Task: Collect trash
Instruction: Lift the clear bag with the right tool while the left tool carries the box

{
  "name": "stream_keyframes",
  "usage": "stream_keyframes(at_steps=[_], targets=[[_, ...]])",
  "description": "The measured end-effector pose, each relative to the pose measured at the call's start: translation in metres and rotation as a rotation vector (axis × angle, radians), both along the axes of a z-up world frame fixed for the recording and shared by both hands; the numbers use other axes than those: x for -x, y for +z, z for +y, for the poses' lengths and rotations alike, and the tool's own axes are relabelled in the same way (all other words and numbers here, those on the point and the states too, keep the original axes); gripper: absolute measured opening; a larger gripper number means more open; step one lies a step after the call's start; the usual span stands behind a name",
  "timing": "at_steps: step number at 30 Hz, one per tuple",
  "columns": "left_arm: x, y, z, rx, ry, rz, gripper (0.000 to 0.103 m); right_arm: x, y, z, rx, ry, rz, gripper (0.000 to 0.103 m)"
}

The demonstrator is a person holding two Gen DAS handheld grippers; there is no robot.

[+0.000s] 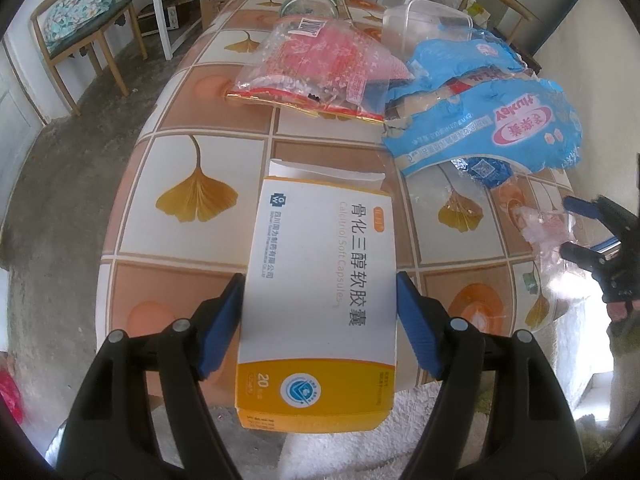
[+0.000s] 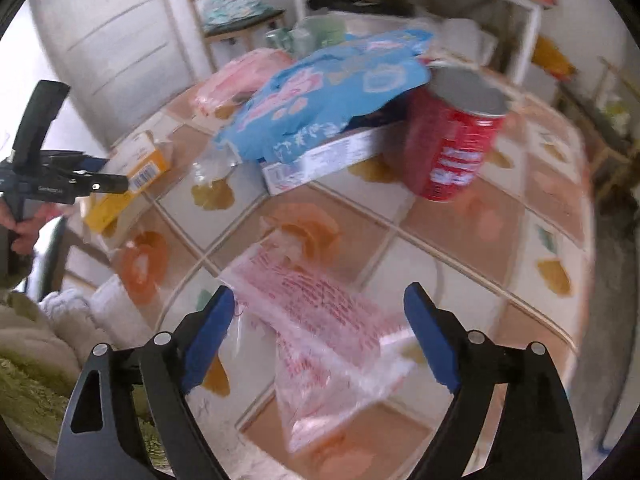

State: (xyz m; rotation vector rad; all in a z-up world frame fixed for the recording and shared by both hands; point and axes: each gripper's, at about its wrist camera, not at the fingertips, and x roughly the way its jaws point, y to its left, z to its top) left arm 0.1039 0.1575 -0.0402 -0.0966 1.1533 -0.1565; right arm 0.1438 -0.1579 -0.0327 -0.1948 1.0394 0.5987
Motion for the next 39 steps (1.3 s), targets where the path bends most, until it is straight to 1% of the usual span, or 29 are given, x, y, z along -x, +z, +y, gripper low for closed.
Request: stream_keyframes(at_steps=[2,4,5,8,11,13,14,15,16,18,21,25,27,28,29,30,31,33,34,36,38,39], targets=[[0.001,0.0,0.0,0.001,0.003,-0.008,0.069,-0.009,-0.01,0.0,-0.039,0.027,0.071,0.085],[0.002,0.001,0.001,0.005,0.008,-0.013,0.068,-0.01,-0.014,-0.002,-0.083,0.038,0.112,0.085],[0.002,0.002,0.002,0.009,0.011,-0.015,0.068,-0.01,-0.014,-0.004,-0.096,0.037,0.12,0.084],[0.004,0.002,0.005,0.015,0.026,-0.016,0.068,-0.002,-0.014,-0.013,-0.144,0.02,0.131,0.078],[0.005,0.003,0.007,0.019,0.037,-0.022,0.067,0.006,-0.013,-0.029,-0.217,-0.03,0.151,0.078],[0.006,0.005,0.007,0.015,0.043,-0.029,0.067,0.011,-0.01,-0.041,-0.281,-0.07,0.143,0.078],[0.007,0.006,0.007,0.016,0.047,-0.034,0.067,0.014,-0.008,-0.045,-0.308,-0.078,0.136,0.08],[0.008,0.007,0.007,0.02,0.05,-0.036,0.067,0.014,-0.007,-0.047,-0.322,-0.082,0.13,0.087],[0.009,0.008,0.008,0.023,0.054,-0.039,0.067,0.017,-0.006,-0.049,-0.333,-0.084,0.119,0.09],[0.011,0.011,0.009,0.027,0.06,-0.047,0.067,0.022,-0.007,-0.047,-0.317,-0.073,0.104,0.091],[0.018,0.019,0.009,0.027,0.066,-0.067,0.067,0.03,-0.012,-0.037,-0.244,-0.043,0.073,0.091],[0.031,0.037,0.004,0.018,0.056,-0.115,0.067,0.036,-0.018,-0.026,-0.184,-0.017,0.035,0.089],[0.038,0.047,-0.001,0.025,0.044,-0.138,0.067,0.038,-0.019,-0.024,-0.161,-0.02,0.01,0.077],[0.04,0.052,-0.004,0.032,0.035,-0.148,0.067,0.04,-0.019,-0.026,-0.167,-0.028,0.008,0.074],[0.044,0.058,-0.009,0.045,0.019,-0.16,0.067,0.041,-0.018,-0.028,-0.183,-0.037,0.011,0.064],[0.046,0.063,-0.015,0.057,0.003,-0.17,0.067,0.042,-0.019,-0.031,-0.198,-0.046,0.018,0.057],[0.048,0.068,-0.021,0.065,-0.012,-0.179,0.067,0.043,-0.019,-0.033,-0.206,-0.058,0.017,0.054],[0.05,0.077,-0.035,0.082,-0.052,-0.197,0.067,0.048,-0.018,-0.04,-0.236,-0.082,0.015,0.037],[0.051,0.08,-0.043,0.092,-0.074,-0.205,0.067,0.05,-0.019,-0.044,-0.256,-0.104,0.017,0.037],[0.051,0.088,-0.063,0.112,-0.126,-0.218,0.067,0.055,-0.021,-0.05,-0.283,-0.139,0.006,0.031],[0.05,0.094,-0.083,0.131,-0.178,-0.225,0.067,0.061,-0.021,-0.057,-0.343,-0.18,0.001,0.028],[0.048,0.097,-0.094,0.142,-0.205,-0.227,0.067,0.067,-0.02,-0.065,-0.391,-0.212,-0.005,0.027]])
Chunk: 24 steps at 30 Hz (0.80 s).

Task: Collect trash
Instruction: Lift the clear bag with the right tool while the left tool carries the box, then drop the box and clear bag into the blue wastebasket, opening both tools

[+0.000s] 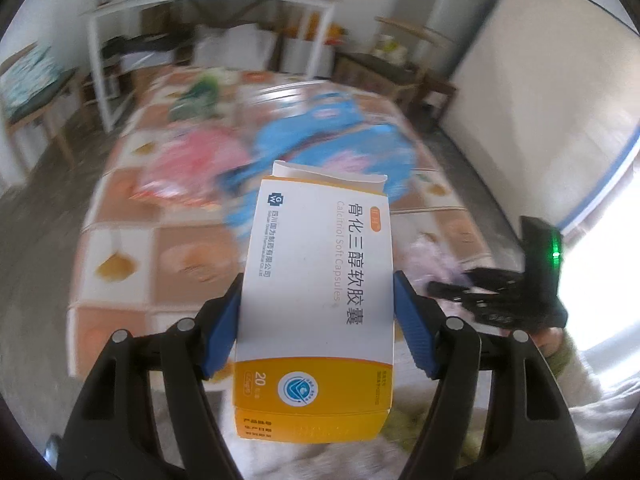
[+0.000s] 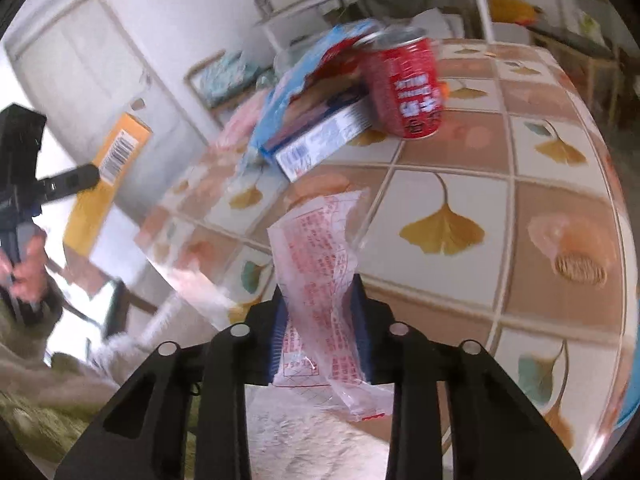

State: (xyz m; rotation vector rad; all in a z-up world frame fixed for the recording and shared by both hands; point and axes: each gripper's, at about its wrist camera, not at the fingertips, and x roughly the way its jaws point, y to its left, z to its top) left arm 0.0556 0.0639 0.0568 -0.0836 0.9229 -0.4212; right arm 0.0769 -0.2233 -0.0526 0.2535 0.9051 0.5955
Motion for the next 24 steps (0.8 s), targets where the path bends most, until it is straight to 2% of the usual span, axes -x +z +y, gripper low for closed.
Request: stream_keyframes(at_steps=[2,6,8,12,14,18,21,24], targets=[[-0.005,0.008,-0.028,0.032,-0.077,-0.001,0.067,0.009,0.004,-0.013,-0.052,-0.052,-0.012,0.026],[-0.023,0.021,-0.09,0.074,-0.221,0.005,0.067,0.039,0.021,-0.072,-0.158,-0.249,-0.059,0.026],[-0.034,0.025,-0.129,0.088,-0.303,0.01,0.067,0.057,0.028,-0.11,-0.192,-0.371,-0.085,0.026],[-0.062,0.019,-0.242,0.06,-0.498,0.061,0.067,0.096,0.024,-0.2,-0.238,-0.685,-0.103,0.026],[-0.075,0.006,-0.294,0.031,-0.565,0.103,0.067,0.108,0.013,-0.235,-0.252,-0.802,-0.079,0.026],[-0.098,-0.048,-0.417,-0.095,-0.667,0.202,0.067,0.118,-0.033,-0.3,-0.304,-1.002,0.043,0.026],[-0.108,-0.094,-0.487,-0.203,-0.716,0.25,0.067,0.115,-0.07,-0.339,-0.334,-1.109,0.132,0.026],[-0.12,-0.136,-0.538,-0.241,-0.728,0.322,0.067,0.108,-0.108,-0.374,-0.36,-1.187,0.214,0.027]])
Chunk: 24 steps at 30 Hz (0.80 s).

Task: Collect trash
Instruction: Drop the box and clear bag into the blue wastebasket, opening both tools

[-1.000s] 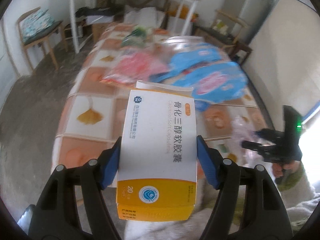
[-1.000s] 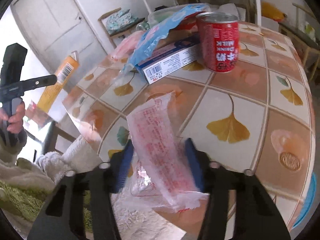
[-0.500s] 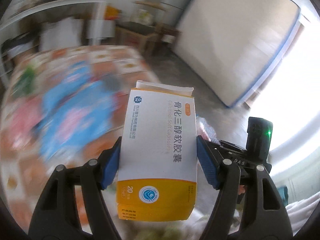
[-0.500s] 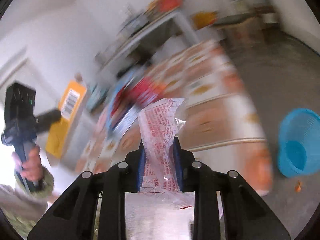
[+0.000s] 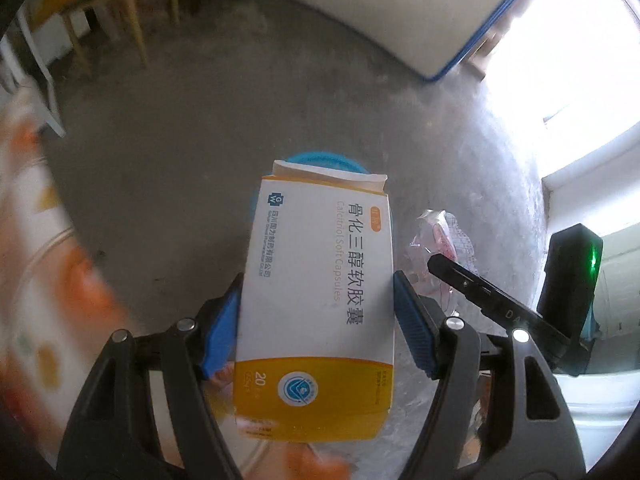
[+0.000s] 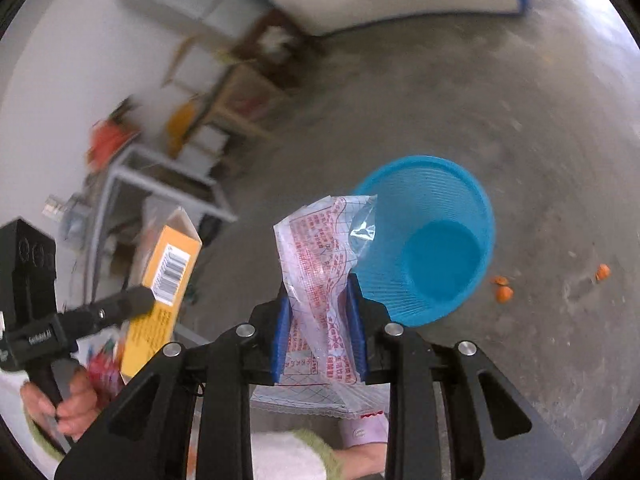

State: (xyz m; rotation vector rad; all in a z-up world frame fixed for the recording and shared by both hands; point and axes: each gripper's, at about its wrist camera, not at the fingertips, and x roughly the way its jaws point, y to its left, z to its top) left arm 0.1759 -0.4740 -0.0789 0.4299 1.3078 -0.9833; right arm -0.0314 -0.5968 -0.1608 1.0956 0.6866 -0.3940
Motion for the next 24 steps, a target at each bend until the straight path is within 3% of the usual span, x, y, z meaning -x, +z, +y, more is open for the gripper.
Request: stream_keyframes(at_steps=[4,6,11,17,24], targets=[[-0.013,-0.037,-0.046,-0.022,0.013,0.037,0.072,-0.015,-0.032,-0.039,-0.006,-0.047,0.058,0.038],[-0.019,-0.05,-0.061,-0.031,0.03,0.038,0.082,-0.028,-0.048,-0.055,0.004,-0.042,0.091,0.046],[-0.029,-0.06,-0.075,-0.015,0.07,0.045,0.083,-0.04,-0.07,-0.079,0.029,-0.062,0.141,0.053],[-0.027,-0.033,-0.056,0.028,0.07,0.013,0.083,-0.022,-0.067,-0.081,0.062,-0.089,0.141,0.056],[0.008,0.045,0.016,0.15,0.023,-0.102,0.083,0.016,-0.033,-0.047,0.127,-0.107,0.114,0.059]])
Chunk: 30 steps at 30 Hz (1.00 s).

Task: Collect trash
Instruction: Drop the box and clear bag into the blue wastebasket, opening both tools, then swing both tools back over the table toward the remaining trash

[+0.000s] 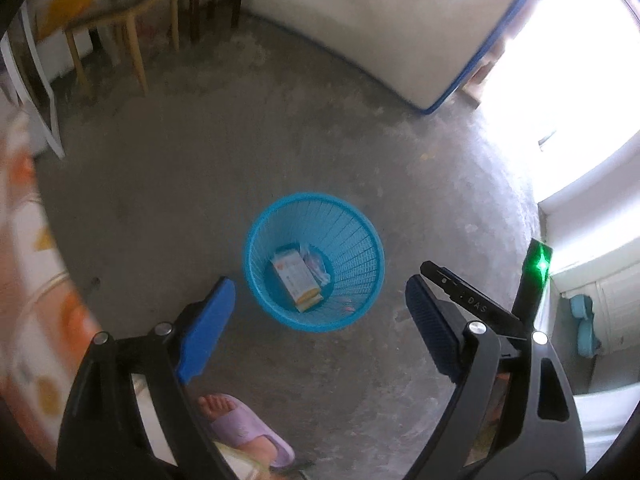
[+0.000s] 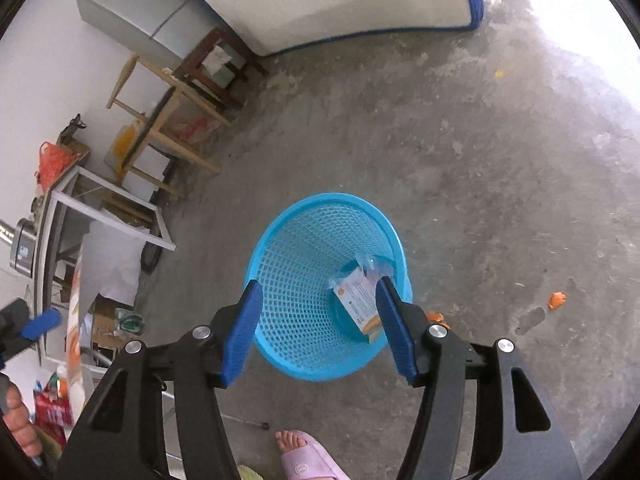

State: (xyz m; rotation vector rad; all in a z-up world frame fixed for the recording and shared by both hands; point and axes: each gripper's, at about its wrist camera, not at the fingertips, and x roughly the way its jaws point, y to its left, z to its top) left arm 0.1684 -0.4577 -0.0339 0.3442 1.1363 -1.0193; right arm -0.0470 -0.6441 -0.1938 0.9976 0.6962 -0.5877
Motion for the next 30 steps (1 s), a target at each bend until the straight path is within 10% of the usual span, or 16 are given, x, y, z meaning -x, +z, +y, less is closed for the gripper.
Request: stream_keyframes(at_steps=[10,21,30], targets=[[0.075,0.078,0.14,0.137,0.016,-0.104,0.083,0.037,0.103,0.101,0.277,0.148,-0.012,0.082],[0.11,0.092,0.274,0.177,0.148,-0.179,0.09,-0.008,0.201,0.22,0.536,0.41,0.044,0.097],[0.1,0.084,0.396,0.212,0.394,-0.196,0.095,-0.067,0.225,0.32,0.632,0.674,0.067,0.097]])
